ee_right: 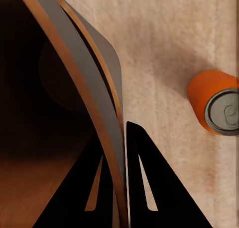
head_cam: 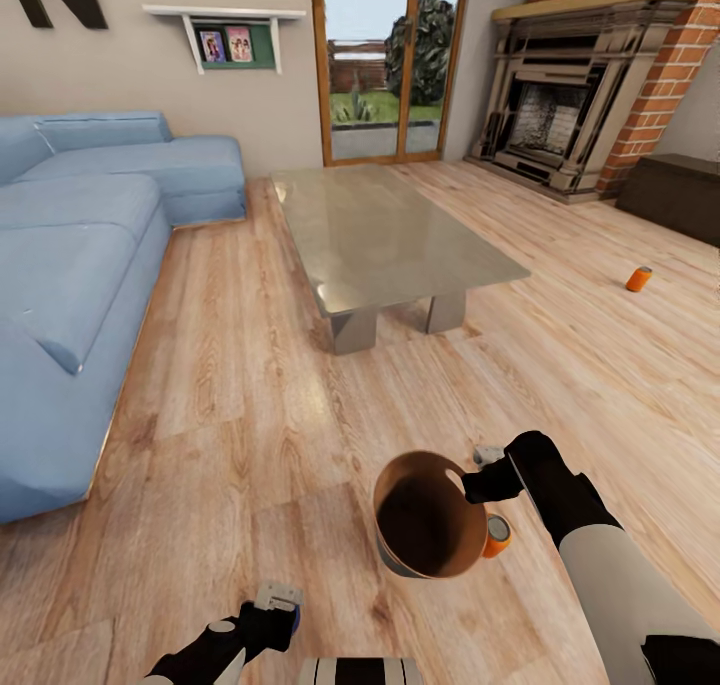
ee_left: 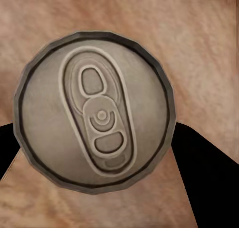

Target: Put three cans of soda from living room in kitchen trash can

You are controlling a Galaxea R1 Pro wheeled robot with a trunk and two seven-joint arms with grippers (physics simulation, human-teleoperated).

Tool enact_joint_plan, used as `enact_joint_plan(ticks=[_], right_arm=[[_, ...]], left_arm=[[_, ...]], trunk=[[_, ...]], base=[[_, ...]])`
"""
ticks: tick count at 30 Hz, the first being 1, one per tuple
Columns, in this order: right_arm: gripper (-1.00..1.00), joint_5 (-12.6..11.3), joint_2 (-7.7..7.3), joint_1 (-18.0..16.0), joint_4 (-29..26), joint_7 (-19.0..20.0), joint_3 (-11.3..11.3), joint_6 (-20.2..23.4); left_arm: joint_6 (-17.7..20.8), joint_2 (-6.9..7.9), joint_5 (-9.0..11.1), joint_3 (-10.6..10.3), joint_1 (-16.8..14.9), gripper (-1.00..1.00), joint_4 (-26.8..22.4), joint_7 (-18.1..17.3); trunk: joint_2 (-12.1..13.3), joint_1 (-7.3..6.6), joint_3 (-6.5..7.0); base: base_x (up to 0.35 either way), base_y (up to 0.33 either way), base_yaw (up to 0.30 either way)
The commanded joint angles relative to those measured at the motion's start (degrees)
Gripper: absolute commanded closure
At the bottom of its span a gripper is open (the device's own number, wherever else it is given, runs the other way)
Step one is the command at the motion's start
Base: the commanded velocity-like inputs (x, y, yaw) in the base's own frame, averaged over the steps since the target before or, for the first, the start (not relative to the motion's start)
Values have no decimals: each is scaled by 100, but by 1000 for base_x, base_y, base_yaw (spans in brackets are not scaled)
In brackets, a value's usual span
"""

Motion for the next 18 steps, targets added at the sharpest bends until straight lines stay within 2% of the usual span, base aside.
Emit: enact_joint_plan(ticks=[1, 18], right_arm=[[100, -180, 1, -1, 1, 40, -5, 59], [100, -180, 8, 2, 4, 40, 4, 59]], left_arm=[[-3, -1, -1, -2, 0, 100, 1, 3], [-36, 6, -4, -9, 0, 100, -7, -64]], trunk=[[2, -3, 23], [24, -46, 400]], base=[[0, 0, 0], [0, 0, 0]])
